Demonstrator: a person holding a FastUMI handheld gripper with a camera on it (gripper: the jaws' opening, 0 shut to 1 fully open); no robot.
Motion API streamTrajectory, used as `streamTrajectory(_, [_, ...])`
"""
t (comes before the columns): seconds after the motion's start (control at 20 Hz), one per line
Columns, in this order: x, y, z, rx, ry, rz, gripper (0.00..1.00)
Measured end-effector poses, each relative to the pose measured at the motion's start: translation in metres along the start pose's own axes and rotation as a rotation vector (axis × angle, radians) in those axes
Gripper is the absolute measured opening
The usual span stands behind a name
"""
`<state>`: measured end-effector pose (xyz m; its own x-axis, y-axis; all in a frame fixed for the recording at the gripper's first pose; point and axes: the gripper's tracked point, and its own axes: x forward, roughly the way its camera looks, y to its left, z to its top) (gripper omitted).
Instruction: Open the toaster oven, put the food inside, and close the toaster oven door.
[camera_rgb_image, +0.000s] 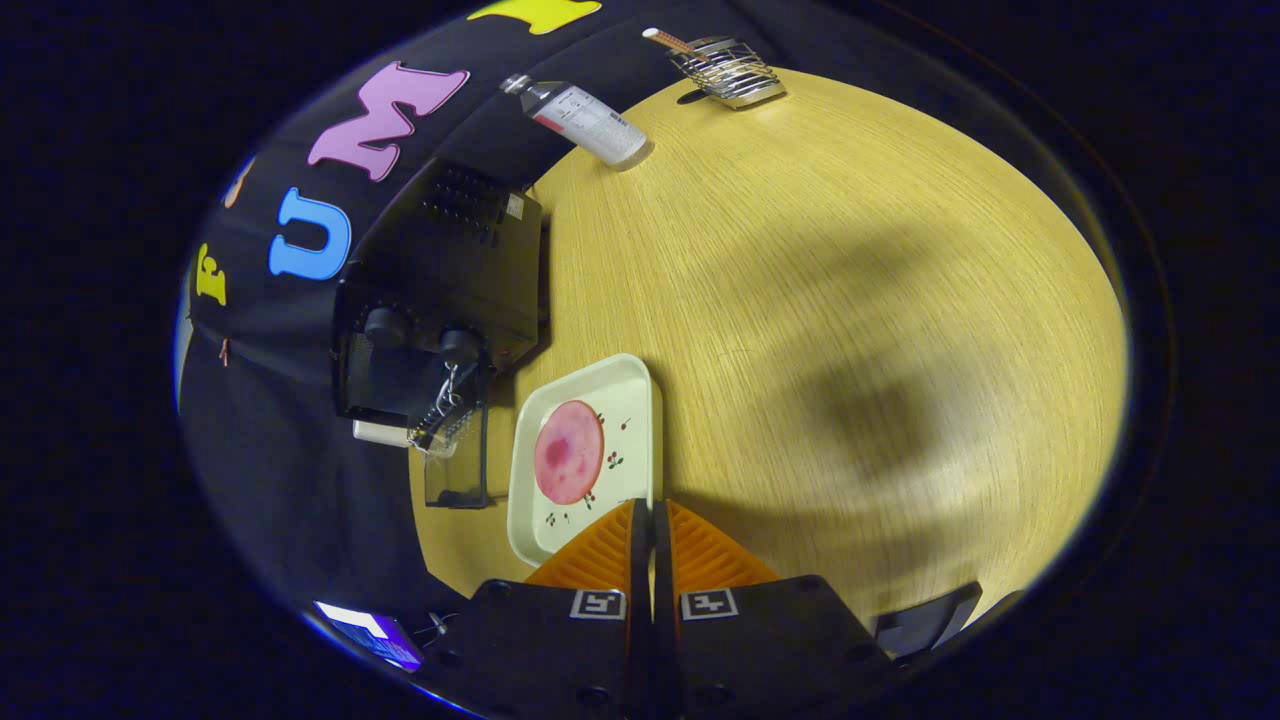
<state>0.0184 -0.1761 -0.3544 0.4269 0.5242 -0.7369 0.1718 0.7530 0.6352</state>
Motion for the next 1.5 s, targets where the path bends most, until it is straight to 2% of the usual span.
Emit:
streamTrajectory(0.1, [-0.003, 0.0, 0.005, 0.028, -0.013, 0.009, 0.05])
streamTrajectory(0.25, [-0.002, -0.008, 0.001, -0.001, -0.011, -0.015, 0.06])
streamTrajectory(0.65, [-0.043, 0.026, 0.008, 0.094, -0.075, 0.105, 0.06])
streamTrajectory(0.95, [-0.068, 0.084, 0.002, 0.092, -0.102, 0.19, 0.05])
streamTrajectory(1.15, [-0.055, 0.134, -0.019, 0.065, -0.083, 0.22, 0.05])
streamTrajectory(1.5, [-0.011, 0.197, -0.047, 0.059, -0.142, 0.201, 0.05])
